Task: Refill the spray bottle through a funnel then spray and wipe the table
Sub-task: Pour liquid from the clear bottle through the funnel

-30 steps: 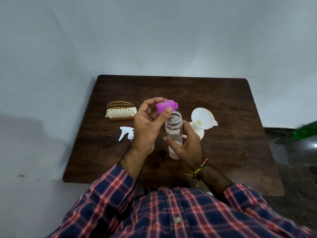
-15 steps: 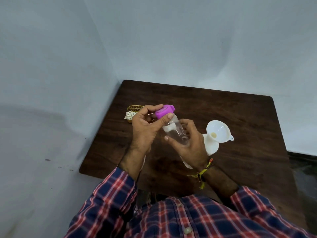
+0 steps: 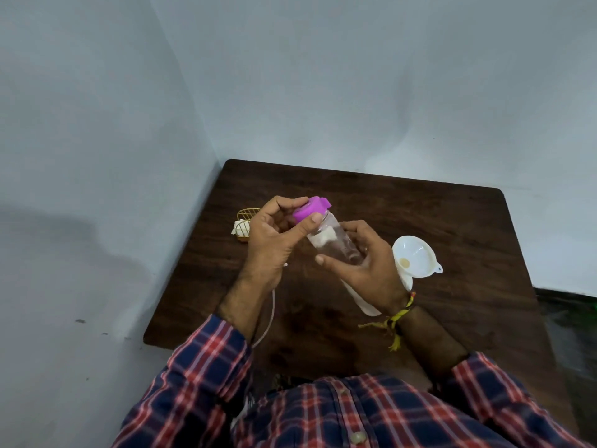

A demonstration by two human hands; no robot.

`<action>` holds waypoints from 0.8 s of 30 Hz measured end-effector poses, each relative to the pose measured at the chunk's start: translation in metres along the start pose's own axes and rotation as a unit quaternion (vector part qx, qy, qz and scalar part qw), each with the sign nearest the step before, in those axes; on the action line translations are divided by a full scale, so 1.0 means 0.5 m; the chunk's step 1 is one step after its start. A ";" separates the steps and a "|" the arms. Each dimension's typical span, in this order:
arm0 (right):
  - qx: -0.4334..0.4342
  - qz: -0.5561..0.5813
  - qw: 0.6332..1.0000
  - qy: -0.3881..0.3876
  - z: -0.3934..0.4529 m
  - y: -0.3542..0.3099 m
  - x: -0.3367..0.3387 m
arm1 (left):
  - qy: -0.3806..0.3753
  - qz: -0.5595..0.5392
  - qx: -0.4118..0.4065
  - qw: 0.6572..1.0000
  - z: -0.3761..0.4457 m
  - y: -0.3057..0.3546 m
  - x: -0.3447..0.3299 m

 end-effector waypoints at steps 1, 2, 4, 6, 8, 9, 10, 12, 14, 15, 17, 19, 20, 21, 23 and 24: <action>-0.010 0.041 0.999 -0.030 0.002 0.002 -0.003 | -0.050 0.000 0.014 0.999 0.007 -0.001 0.003; -0.012 0.051 0.998 -0.045 0.004 0.003 -0.005 | -0.089 -0.004 0.030 0.996 0.013 -0.004 0.006; -0.009 0.047 0.998 -0.039 0.004 0.000 -0.007 | -0.117 -0.020 0.055 0.991 0.024 -0.011 0.017; -0.010 0.044 0.999 -0.012 0.005 0.000 -0.006 | -0.096 -0.010 0.053 0.994 0.034 -0.016 0.030; -0.013 0.032 0.999 0.004 0.009 0.001 -0.008 | -0.076 -0.020 0.048 0.996 0.037 -0.019 0.033; -0.014 0.028 0.999 0.009 0.011 0.002 -0.009 | -0.078 -0.035 0.050 0.995 0.035 -0.019 0.027; -0.017 0.027 0.999 0.014 0.012 0.003 -0.010 | -0.090 -0.040 0.050 0.994 0.032 -0.017 0.016; -0.019 0.026 0.999 0.021 0.013 0.003 -0.010 | -0.110 -0.011 0.041 0.993 0.035 -0.012 0.001; -0.017 0.027 0.999 0.026 0.014 0.000 -0.011 | -0.101 0.017 0.042 0.994 0.044 -0.015 0.004; -0.017 0.026 0.999 0.028 0.015 0.000 -0.011 | -0.083 0.018 0.048 0.995 0.050 -0.021 0.015; -0.018 0.023 0.999 0.039 0.014 -0.001 -0.011 | -0.032 0.015 0.049 0.998 0.059 -0.029 0.045; -0.018 0.020 0.998 0.050 0.014 -0.003 -0.011 | -0.012 -0.002 0.037 0.999 0.057 -0.027 0.051; -0.021 0.017 0.998 0.052 0.014 -0.003 -0.013 | -0.022 -0.010 0.036 0.999 0.053 -0.023 0.039; -0.025 0.016 0.998 0.051 0.015 -0.002 -0.014 | -0.033 -0.010 0.035 0.999 0.050 -0.019 0.024; -0.031 0.024 0.998 0.039 0.016 0.000 -0.016 | -0.049 -0.008 0.042 0.998 0.047 -0.019 0.002; -0.032 0.029 0.999 0.032 0.016 0.002 -0.016 | -0.046 -0.020 0.057 0.997 0.048 -0.024 -0.001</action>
Point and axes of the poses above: each hand's wrist, its own z-axis towards the middle knuckle, its own x-axis out of the back of the hand, y = z × x, the point moved 7 cm from there along z, towards the middle knuckle, and after that the axes turned 9 degrees about -z, right-handed, at the moved point
